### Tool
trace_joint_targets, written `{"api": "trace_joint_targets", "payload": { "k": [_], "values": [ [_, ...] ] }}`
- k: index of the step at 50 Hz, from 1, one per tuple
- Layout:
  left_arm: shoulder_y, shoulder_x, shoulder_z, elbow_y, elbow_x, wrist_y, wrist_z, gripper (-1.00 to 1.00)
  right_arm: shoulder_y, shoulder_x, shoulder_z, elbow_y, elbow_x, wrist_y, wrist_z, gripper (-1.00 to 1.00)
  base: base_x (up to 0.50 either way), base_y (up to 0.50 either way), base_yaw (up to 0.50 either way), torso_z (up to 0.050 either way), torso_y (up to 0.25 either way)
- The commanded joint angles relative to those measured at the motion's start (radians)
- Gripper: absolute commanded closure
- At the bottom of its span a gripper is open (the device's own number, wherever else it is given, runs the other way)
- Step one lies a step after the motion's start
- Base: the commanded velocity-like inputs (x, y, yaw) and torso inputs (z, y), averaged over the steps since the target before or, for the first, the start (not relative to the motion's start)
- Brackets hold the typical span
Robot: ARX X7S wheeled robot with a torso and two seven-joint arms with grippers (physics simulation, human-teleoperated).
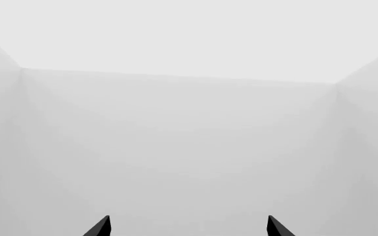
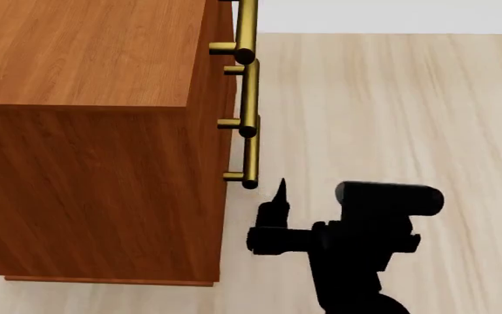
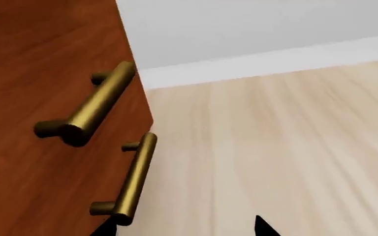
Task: Close the bottom drawer of the cabinet and open the top drawer.
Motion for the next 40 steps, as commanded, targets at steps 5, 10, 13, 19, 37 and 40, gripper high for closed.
{"api": "trace_joint_targets", "payload": {
  "k": [5,10,13,19,37,40],
  "values": [
    [-0.003,0.001,0.007,0.004,-0.008,0.001,-0.007,-1.0,-0.093,-0.021,0.213,-0.288,0.28,0.062,0.109,-1.0,0.0,0.0,0.0,0.0,0.0],
    [-0.008,-0.003,0.006,0.008,-0.012,-0.003,-0.01,-1.0,-0.09,-0.038,0.273,-0.317,0.378,0.072,0.13,-1.0,0.0,0.0,0.0,0.0,0.0],
    [-0.007,-0.003,0.008,0.01,-0.014,-0.002,-0.011,-1.0,-0.084,-0.052,0.329,-0.345,0.473,0.084,0.16,-1.0,0.0,0.0,0.0,0.0,0.0],
    [-0.014,0.001,0.018,0.011,-0.014,-0.005,-0.015,-1.0,-0.05,-0.073,0.4,-0.383,0.621,0.101,0.225,-1.0,0.0,0.0,0.0,0.0,0.0],
    [-0.031,-0.007,0.018,0.027,-0.033,-0.024,-0.03,-1.0,0.023,-0.135,0.45,-0.37,0.8,0.065,0.328,-1.0,0.0,0.0,0.0,0.0,0.0],
    [-0.035,-0.007,0.016,0.03,-0.039,-0.029,-0.034,-1.0,0.03,-0.156,0.464,-0.354,0.837,0.046,0.342,-1.0,0.0,0.0,0.0,0.0,0.0]
  ]
}}
